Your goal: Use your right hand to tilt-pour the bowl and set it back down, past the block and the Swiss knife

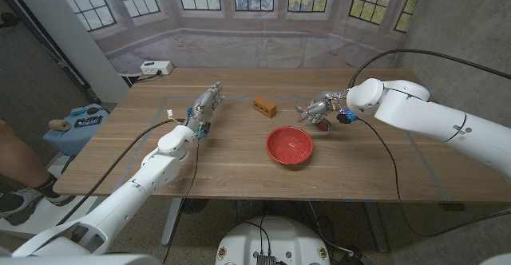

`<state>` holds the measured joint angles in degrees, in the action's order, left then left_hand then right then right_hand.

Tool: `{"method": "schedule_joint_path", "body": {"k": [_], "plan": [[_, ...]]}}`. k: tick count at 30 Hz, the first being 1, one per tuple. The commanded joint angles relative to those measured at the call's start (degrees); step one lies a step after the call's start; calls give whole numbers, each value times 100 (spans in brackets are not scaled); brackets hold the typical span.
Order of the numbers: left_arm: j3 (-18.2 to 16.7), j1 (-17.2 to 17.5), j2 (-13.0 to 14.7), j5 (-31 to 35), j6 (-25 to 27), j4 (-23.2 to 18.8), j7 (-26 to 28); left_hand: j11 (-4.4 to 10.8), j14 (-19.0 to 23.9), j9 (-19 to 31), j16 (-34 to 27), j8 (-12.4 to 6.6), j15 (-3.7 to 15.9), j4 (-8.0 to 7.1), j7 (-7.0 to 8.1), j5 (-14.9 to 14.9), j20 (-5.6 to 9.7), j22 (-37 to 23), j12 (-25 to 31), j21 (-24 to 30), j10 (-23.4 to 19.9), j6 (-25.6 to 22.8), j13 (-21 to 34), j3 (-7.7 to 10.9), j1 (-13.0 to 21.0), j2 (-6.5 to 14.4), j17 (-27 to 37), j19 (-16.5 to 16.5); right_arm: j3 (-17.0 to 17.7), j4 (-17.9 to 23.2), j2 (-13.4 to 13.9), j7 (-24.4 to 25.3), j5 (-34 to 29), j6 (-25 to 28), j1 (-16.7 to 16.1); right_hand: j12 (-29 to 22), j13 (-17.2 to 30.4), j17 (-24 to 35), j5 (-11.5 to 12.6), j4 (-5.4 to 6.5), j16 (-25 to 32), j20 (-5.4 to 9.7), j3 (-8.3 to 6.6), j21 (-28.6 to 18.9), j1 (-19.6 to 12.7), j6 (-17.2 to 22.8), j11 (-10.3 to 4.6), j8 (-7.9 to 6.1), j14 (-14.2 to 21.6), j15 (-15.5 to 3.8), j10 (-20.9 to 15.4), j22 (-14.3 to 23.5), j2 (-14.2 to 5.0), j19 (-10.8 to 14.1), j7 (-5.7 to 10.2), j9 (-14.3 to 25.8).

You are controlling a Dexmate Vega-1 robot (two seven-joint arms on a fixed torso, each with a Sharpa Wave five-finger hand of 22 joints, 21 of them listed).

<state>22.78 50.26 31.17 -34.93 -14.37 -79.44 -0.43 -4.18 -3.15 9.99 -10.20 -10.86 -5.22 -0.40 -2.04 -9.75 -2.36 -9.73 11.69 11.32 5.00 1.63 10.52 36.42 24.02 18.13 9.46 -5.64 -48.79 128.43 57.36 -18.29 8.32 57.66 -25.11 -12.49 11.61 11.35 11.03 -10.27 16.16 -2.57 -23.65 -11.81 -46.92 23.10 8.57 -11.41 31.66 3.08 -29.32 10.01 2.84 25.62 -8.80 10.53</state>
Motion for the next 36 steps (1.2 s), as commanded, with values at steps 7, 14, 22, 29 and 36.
{"method": "schedule_joint_path", "body": {"k": [7, 14, 22, 29, 36], "plan": [[-15, 72, 2, -39, -19, -33, -2, -3, 62, 21, -29, -10, -47, 40, -13, -27, -4, -23, 45, 23, -27, -50, 28, 16, -817, -863, 33, -64, -765, -87, -219, -428, -389, 315, 597, 9, 30, 18, 35, 4, 49, -55, -41, 27, -154, 56, -12, -28, 25, 12, -12, 24, 1, 8, -246, 33], [-25, 143, 29, -24, -25, -124, 45, -7, 68, 20, -26, -11, -46, 41, -16, -28, -2, -23, 46, 22, -39, -71, 28, 19, -821, -865, 33, -71, -1006, -79, -275, -443, -577, 407, 700, -22, 64, 30, 64, -12, 59, -35, -59, 9, -320, 145, -47, -59, 64, -46, -85, 25, 34, 43, -194, 41], [-43, 240, 39, -18, -34, -227, 128, -5, 75, 20, -23, -9, -49, 45, -14, -28, -8, -24, 42, 18, -39, -85, 28, 22, -823, -870, 32, -70, -1258, -127, -371, -504, -756, 490, 844, -61, 97, 57, 81, 3, 106, -17, -60, -11, -426, 221, -79, -82, 155, -131, -176, 28, 43, 89, -155, 48], [-46, 285, 33, -23, -40, -257, 157, -7, 78, 20, -19, -3, -48, 52, -15, -28, -9, -24, 40, 17, -42, -86, 29, 24, -823, -874, 30, -73, -1437, -191, -477, -483, -882, 543, 921, -129, 147, 111, 93, 38, 206, 22, -32, -45, -505, 407, -117, -134, 329, -220, -316, 31, 38, 180, -126, 55], [-39, 298, 42, -26, -24, -265, 148, -5, 83, 20, -16, -1, -47, 58, -18, -29, -10, -24, 39, 17, -48, -97, 29, 27, -822, -875, 29, -80, -1618, -271, -592, -440, -1017, 581, 975, -169, 178, 139, 102, 38, 239, 44, -26, -53, -580, 438, -140, -128, 367, -262, -391, 32, 34, 210, -122, 59]]}}
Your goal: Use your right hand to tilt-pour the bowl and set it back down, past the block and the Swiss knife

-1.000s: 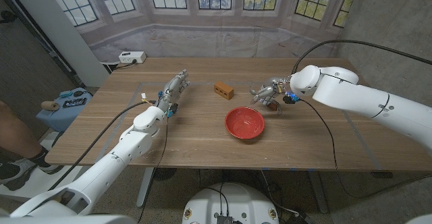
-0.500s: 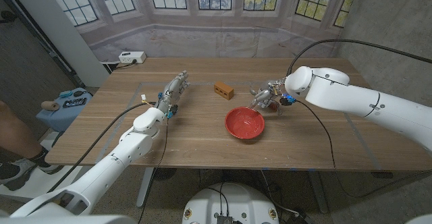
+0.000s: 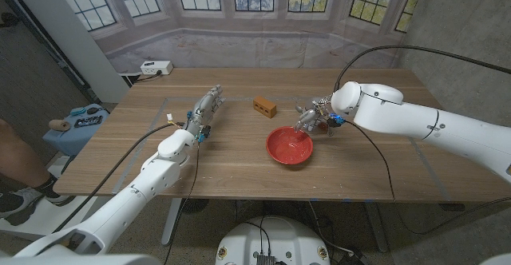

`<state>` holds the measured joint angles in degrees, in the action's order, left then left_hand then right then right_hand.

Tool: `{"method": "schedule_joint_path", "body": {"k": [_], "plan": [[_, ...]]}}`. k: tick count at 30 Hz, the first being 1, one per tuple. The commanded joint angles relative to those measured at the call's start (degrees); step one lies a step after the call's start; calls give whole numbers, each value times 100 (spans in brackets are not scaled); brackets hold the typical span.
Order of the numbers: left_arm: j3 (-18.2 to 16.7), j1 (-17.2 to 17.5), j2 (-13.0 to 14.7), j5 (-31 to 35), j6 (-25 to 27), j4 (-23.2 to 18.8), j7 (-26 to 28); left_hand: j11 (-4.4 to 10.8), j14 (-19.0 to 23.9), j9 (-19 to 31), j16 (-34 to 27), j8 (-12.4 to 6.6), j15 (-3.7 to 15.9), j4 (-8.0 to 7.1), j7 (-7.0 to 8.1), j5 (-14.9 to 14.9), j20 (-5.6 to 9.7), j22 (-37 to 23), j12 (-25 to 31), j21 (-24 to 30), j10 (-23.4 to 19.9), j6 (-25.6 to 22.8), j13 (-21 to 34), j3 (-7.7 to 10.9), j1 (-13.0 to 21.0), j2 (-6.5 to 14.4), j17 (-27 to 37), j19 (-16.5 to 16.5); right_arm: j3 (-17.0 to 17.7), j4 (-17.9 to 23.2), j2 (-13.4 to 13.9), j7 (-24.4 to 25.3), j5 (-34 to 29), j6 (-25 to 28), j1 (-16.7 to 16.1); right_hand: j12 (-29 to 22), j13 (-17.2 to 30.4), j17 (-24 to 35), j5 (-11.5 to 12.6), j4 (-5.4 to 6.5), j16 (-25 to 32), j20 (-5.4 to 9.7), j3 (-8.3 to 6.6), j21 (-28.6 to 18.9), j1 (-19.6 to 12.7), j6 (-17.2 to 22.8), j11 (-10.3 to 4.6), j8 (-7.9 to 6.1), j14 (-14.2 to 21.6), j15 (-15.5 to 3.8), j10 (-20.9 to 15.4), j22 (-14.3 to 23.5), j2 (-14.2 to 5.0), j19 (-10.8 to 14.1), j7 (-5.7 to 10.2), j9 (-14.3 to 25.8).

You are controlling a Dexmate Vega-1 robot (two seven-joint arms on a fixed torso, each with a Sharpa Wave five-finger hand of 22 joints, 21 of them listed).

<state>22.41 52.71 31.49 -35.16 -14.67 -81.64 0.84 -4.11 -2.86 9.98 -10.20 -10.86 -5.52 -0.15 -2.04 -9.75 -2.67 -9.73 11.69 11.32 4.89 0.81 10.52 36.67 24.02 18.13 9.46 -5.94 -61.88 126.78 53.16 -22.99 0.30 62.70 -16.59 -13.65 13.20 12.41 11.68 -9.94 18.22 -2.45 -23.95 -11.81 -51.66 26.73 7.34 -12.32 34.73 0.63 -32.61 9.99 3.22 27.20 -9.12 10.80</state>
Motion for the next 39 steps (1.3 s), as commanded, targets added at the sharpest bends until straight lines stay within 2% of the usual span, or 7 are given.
{"method": "schedule_joint_path", "body": {"k": [1, 11, 16, 19, 21, 33, 39], "plan": [[0, 52, 13, 4, 10, -46, 23, -13, 54, 20, -16, -2, -15, 34, -13, -29, 16, -24, 40, 16, -42, -18, 29, 2, -822, -876, 29, -50, -323, -114, -185, 47, -230, 89, 121, -57, 23, 37, 38, 5, 38, 38, 6, -56, -115, 86, -29, -40, 65, -23, -70, 34, -4, 60, -83, 32], [20, -10, -13, -3, 17, 19, -23, -7, 60, 21, -11, 3, -14, 51, -7, -29, 18, -24, 37, 15, -45, -27, 29, 1, -819, -889, 26, -57, -544, -175, -305, 177, -403, 196, 154, -176, 97, 96, 53, 2, 141, 99, 30, -89, -278, 317, -123, -84, 228, -166, -267, 38, 5, 167, 10, 41], [38, -56, -39, -5, 12, 80, -57, -3, 77, 21, -14, 4, -11, 62, -2, -29, 20, -24, 37, 17, -52, -35, 30, 1, -815, -893, 23, -68, -592, -169, -316, 240, -448, 231, 144, -247, 137, 128, 55, 15, 181, 142, 58, -104, -328, 460, -176, -113, 273, -239, -381, 41, 15, 218, 108, 45], [46, -80, -54, -1, -4, 108, -74, -11, 80, 21, -13, 5, -13, 68, -1, -30, 20, -24, 38, 18, -59, -39, 30, 2, -813, -893, 23, -75, -613, -182, -323, 262, -463, 218, 135, -278, 158, 137, 59, 15, 201, 174, 69, -119, -359, 546, -229, -131, 313, -281, -424, 42, 28, 263, 155, 48], [48, -86, -53, 4, 0, 108, -74, -21, 81, 21, -12, 4, -11, 72, 1, -30, 18, -24, 39, 18, -64, -44, 30, 2, -811, -894, 22, -75, -625, -195, -340, 265, -464, 231, 133, -337, 182, 155, 61, 26, 214, 183, 81, -121, -385, 600, -326, -134, 316, -291, -532, 44, 22, 275, 177, 50], [44, -65, -68, -16, 5, 97, -54, -18, 98, 21, -11, 3, -7, 96, -6, -30, 16, -24, 41, 18, -83, -68, 30, -1, -799, -894, 19, -90, -781, -255, -398, 351, -640, 161, 130, -516, 274, 217, 67, 33, 340, 205, 106, -180, -516, 915, -500, -183, 556, -494, -798, 52, -3, 455, 331, 59], [44, -47, -68, -7, 1, 82, -34, -15, 108, 22, -12, 5, -11, 104, -1, -30, 16, -24, 41, 18, -88, -74, 31, -3, -797, -895, 19, -95, -884, -295, -499, 510, -793, 314, 102, -644, 342, 278, 60, 34, 446, 260, 132, -217, -604, 1133, -569, -214, 734, -623, -974, 58, -20, 570, 406, 64]]}}
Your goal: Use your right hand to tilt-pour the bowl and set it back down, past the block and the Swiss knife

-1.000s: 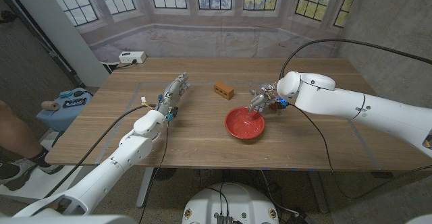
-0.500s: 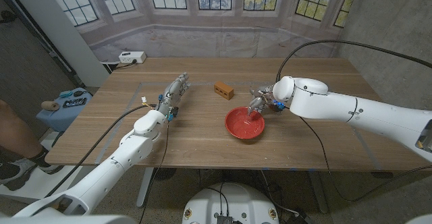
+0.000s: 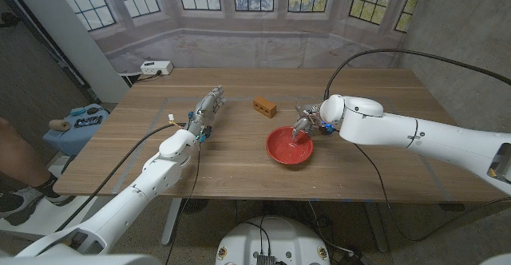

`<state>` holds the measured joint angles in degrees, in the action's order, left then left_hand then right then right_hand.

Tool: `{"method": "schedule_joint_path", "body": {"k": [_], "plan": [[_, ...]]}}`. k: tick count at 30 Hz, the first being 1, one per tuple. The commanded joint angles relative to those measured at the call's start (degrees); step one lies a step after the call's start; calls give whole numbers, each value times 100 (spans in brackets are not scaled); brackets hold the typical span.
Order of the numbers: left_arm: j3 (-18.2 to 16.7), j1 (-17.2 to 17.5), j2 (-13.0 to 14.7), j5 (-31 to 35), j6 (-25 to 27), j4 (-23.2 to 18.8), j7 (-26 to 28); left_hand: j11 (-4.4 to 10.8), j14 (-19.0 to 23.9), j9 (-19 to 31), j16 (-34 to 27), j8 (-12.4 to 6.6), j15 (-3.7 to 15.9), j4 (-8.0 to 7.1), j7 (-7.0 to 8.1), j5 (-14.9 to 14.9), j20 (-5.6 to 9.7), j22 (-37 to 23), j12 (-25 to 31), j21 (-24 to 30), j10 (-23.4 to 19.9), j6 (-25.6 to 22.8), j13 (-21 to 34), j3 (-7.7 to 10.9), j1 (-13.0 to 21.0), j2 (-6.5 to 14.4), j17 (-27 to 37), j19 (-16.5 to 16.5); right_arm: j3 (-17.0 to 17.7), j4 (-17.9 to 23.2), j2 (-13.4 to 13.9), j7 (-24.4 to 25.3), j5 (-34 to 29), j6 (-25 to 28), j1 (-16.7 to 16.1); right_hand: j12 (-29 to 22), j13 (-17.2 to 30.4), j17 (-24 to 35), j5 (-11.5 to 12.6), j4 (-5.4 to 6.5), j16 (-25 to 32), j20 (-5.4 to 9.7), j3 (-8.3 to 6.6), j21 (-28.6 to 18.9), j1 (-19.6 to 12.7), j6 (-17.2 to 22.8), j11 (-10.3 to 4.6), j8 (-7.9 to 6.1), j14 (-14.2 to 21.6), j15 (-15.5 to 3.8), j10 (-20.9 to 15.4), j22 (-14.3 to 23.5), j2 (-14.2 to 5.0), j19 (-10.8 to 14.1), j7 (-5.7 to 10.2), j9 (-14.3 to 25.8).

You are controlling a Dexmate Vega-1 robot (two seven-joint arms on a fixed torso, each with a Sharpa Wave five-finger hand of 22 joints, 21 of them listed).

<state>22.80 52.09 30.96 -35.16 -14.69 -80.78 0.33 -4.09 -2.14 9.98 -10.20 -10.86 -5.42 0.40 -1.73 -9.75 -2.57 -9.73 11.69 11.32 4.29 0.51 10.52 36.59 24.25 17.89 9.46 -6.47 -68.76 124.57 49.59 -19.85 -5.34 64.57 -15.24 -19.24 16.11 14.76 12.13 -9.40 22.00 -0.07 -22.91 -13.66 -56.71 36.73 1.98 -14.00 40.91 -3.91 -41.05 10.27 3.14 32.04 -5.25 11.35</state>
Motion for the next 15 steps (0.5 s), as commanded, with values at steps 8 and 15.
{"method": "schedule_joint_path", "body": {"k": [8, 15], "plan": [[8, 37, -18, -10, 8, -29, 37, -17, 48, 22, -12, -1, -18, 64, -29, -31, 9, -24, 41, 19, -38, -73, 31, 5, -813, -869, 18, -53, -277, -159, -197, 332, -384, 77, -92, -196, 114, 76, 16, -35, 133, 81, 27, -69, -205, 295, -147, -59, 264, -296, -263, 34, -12, 197, 130, 13], [2, 59, -10, -7, 28, -55, 71, -18, 67, 24, -14, -9, -19, 84, -37, -32, 8, -24, 46, 24, -60, -111, 31, 3, -801, -866, 16, -77, -272, -221, -254, 530, -538, 16, -216, -513, 259, 185, 15, -39, 271, 152, 49, -119, -378, 575, -408, -70, 511, -487, -704, 42, -30, 350, 241, 24]]}}
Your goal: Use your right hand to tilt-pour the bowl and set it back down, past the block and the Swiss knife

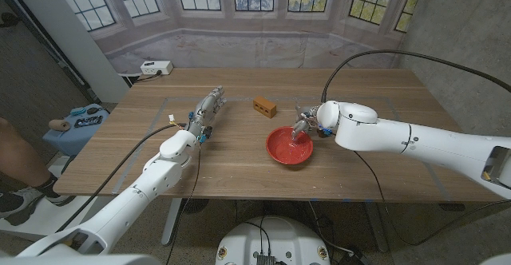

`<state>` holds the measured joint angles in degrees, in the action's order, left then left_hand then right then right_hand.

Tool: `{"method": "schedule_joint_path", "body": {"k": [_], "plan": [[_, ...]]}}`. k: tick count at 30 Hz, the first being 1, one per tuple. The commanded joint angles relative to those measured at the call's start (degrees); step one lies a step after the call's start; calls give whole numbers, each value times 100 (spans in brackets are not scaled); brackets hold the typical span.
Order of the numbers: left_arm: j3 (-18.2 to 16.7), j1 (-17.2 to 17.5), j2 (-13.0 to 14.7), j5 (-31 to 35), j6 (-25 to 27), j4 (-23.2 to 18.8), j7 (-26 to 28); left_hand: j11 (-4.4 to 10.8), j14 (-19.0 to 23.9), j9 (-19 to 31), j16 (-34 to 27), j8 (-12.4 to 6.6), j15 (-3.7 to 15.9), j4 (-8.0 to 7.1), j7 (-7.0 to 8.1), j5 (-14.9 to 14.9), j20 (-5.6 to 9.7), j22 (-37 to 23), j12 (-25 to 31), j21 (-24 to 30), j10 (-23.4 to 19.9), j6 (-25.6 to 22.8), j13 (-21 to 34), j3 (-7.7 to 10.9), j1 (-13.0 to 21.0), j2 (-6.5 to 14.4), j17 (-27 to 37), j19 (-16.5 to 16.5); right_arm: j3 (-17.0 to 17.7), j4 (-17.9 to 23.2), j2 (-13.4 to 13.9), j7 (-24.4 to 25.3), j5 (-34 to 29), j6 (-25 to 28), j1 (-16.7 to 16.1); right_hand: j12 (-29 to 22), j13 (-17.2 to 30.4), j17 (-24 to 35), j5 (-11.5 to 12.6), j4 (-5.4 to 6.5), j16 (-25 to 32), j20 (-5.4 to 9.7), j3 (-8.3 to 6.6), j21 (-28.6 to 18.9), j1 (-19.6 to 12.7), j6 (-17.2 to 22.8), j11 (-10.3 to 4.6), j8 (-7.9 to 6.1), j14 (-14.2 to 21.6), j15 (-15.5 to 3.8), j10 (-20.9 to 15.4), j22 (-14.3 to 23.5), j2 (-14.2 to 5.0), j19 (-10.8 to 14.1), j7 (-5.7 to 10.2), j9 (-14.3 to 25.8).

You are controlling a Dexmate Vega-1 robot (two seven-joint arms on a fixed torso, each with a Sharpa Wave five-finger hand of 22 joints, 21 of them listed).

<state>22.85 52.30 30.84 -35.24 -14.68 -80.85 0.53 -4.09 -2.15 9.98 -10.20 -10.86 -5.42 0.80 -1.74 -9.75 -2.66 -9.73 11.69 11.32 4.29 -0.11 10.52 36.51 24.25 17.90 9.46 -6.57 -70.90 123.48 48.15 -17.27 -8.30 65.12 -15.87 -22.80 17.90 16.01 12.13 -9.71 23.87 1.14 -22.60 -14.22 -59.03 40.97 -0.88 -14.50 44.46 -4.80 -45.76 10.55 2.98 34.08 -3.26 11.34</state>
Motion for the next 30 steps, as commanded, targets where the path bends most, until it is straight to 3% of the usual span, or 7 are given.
{"method": "schedule_joint_path", "body": {"k": [1, 17, 24, 30], "plan": [[-5, 40, 3, -1, 29, -50, 54, -20, 70, 24, -15, -9, -18, 46, -38, -32, 18, -24, 44, 24, -59, -51, 31, 11, -800, -866, 16, -68, -48, -127, -126, 301, -257, -44, -174, -184, 102, 85, 13, -7, 111, 43, 28, -67, -170, 195, -159, -22, 186, -437, -244, 16, -15, 160, 58, 26], [29, -57, -48, 9, 46, 56, 28, -16, 110, 26, -19, -9, -17, 85, -39, -34, 13, -24, 51, 23, -99, -89, 32, 8, -773, -856, 15, -88, 127, -264, -208, 544, -471, -209, -467, -683, 423, 408, 8, -4, 462, 254, 106, -182, -511, 778, -418, -97, 704, -727, -710, 32, -52, 457, 283, 71], [56, -122, -85, -1, 68, 118, -11, -32, 138, 27, -24, -15, -18, 97, -35, -34, 6, -25, 54, 28, -119, -122, 32, 5, -765, -854, 16, -109, 254, -283, -237, 640, -515, -217, -597, -1039, 665, 621, -8, 14, 653, 387, 165, -274, -651, 1183, -548, -212, 1026, -811, -1043, 44, -96, 655, 449, 145], [60, -156, -100, -11, 77, 167, -30, -32, 154, 28, -25, -15, -18, 106, -29, -35, -2, -25, 62, 28, -150, -140, 32, 6, -761, -852, 18, -122, 397, -339, -267, 803, -557, -309, -759, -1365, 910, 813, -5, -54, 781, 547, 112, -388, -1069, 1624, -742, -344, 1393, -886, -1357, 61, -160, 861, 613, 179]]}}
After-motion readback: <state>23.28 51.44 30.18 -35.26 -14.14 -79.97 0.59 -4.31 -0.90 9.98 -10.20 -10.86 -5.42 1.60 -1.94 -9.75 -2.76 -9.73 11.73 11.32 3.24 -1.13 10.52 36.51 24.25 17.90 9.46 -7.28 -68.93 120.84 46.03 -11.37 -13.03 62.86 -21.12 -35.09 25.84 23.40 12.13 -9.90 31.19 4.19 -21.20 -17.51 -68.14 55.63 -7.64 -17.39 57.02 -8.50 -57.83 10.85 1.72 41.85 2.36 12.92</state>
